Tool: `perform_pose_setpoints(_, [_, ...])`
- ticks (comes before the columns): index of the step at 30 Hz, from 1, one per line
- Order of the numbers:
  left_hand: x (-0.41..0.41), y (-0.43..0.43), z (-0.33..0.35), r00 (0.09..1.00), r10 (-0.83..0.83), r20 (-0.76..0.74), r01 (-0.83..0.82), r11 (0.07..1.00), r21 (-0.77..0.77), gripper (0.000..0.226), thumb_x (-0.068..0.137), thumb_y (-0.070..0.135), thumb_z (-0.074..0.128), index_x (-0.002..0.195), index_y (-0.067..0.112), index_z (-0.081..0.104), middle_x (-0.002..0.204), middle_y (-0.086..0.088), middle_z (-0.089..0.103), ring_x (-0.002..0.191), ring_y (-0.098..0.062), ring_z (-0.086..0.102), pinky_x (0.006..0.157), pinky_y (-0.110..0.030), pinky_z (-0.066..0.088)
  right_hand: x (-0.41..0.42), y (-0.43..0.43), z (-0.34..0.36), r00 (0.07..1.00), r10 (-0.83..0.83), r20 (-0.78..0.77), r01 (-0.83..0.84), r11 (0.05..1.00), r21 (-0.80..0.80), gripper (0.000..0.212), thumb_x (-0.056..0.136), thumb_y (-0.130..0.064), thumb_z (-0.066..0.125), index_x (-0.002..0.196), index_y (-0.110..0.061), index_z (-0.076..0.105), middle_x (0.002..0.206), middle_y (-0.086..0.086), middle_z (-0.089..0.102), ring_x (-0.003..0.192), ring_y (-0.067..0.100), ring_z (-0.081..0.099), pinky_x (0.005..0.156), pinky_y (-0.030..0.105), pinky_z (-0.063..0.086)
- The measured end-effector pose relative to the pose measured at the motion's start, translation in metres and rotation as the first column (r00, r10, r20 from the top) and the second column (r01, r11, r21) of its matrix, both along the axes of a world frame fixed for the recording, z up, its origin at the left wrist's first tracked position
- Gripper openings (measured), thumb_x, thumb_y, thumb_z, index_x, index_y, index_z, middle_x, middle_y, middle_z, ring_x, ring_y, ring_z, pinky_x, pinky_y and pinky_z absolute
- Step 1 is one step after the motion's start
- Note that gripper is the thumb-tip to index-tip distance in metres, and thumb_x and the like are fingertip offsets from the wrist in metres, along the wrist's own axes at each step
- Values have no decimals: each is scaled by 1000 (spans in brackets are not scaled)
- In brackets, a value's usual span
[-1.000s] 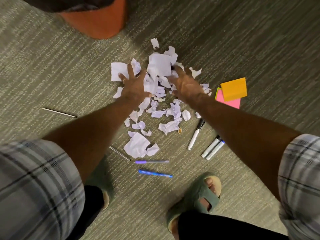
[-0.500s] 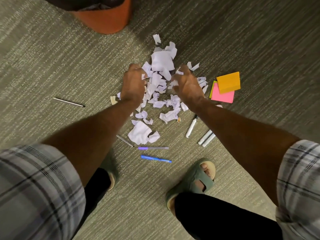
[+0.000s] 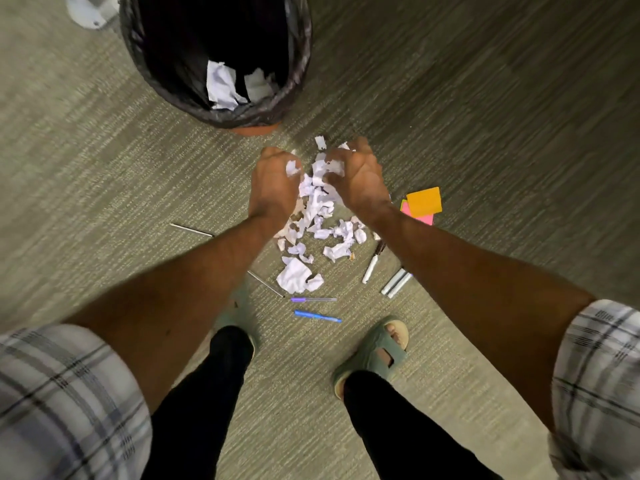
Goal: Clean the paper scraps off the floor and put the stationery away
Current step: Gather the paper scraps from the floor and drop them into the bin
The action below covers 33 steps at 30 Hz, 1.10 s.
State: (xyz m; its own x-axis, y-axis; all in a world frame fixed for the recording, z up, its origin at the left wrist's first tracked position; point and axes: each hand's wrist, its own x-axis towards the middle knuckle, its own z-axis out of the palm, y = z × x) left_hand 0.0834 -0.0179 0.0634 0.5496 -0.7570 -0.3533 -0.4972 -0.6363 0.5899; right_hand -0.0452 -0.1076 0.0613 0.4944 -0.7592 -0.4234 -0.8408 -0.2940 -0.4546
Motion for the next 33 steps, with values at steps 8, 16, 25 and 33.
perform_pose_setpoints(8, [72,-43,75,999,38,-8,-38,997,-74,23,92,14,69,115,13,71,128,-10,58,121,-23,55,106,-27,41,89,-43,77,1000,-25,9,25,999,42,49,95,-37,63,140,-23,51,153,8,39,146,22,32,118,24,23])
perform_pose_setpoints(16, [150,-76,98,955,214,-204,-208,977,50,36,92,24,70,126,10,64,132,-14,58,116,-30,64,94,-44,56,169,-67,104,986,-120,120,114,992,50,41,91,-32,71,130,-22,63,135,8,44,125,19,50,103,16,38])
perform_pose_setpoints(25, [197,-102,128,854,258,-452,-242,966,95,52,90,18,71,138,20,52,135,1,52,119,-21,58,90,-43,59,213,-76,106,989,-20,144,4,994,108,42,100,-27,54,141,-18,52,146,12,45,130,27,52,110,32,42])
perform_pose_setpoints(33, [198,-99,123,880,155,-448,-149,988,49,47,95,6,54,139,24,57,145,-7,50,120,-22,59,85,-45,62,205,-74,108,978,-40,206,16,993,115,39,100,-14,52,139,-14,55,145,9,47,128,21,53,110,29,45])
